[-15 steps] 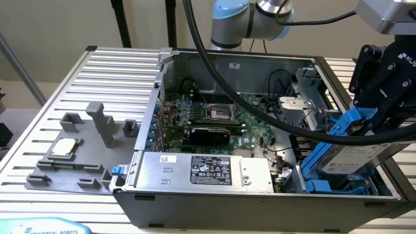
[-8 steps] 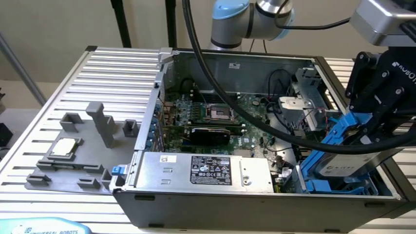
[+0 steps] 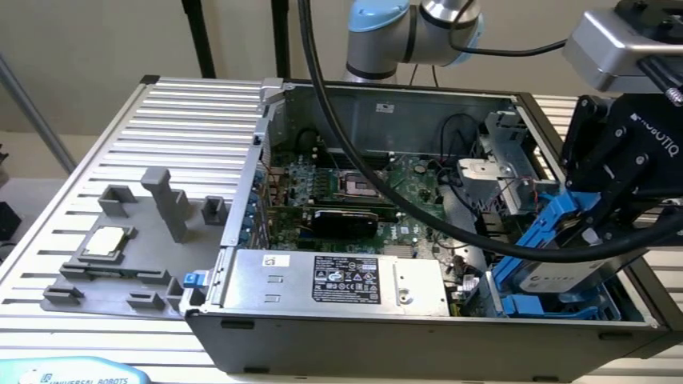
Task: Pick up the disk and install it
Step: 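Insert the disk into the insertion slot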
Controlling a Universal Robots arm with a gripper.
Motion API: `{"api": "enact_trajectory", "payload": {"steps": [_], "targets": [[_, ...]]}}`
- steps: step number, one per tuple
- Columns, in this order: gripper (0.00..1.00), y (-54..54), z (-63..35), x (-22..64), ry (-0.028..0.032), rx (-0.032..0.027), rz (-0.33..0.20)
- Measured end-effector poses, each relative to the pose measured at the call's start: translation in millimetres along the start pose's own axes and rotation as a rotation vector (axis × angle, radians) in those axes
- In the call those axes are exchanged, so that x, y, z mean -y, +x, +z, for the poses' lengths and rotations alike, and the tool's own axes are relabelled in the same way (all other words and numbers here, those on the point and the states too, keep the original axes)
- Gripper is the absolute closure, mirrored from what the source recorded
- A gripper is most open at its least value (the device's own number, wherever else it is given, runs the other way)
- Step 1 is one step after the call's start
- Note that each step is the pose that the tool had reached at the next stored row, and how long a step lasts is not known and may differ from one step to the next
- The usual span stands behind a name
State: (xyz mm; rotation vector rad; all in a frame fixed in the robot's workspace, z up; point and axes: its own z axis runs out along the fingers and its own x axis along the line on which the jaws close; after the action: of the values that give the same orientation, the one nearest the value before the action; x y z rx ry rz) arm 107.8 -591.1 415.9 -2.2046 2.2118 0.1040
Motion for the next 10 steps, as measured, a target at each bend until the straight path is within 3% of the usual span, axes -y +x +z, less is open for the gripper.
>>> {"api": "enact_trajectory", "payload": {"steps": [10], "targets": [[0.67,-1.1,13.2,0.4,-0.0009,0.0,0.0]]}}
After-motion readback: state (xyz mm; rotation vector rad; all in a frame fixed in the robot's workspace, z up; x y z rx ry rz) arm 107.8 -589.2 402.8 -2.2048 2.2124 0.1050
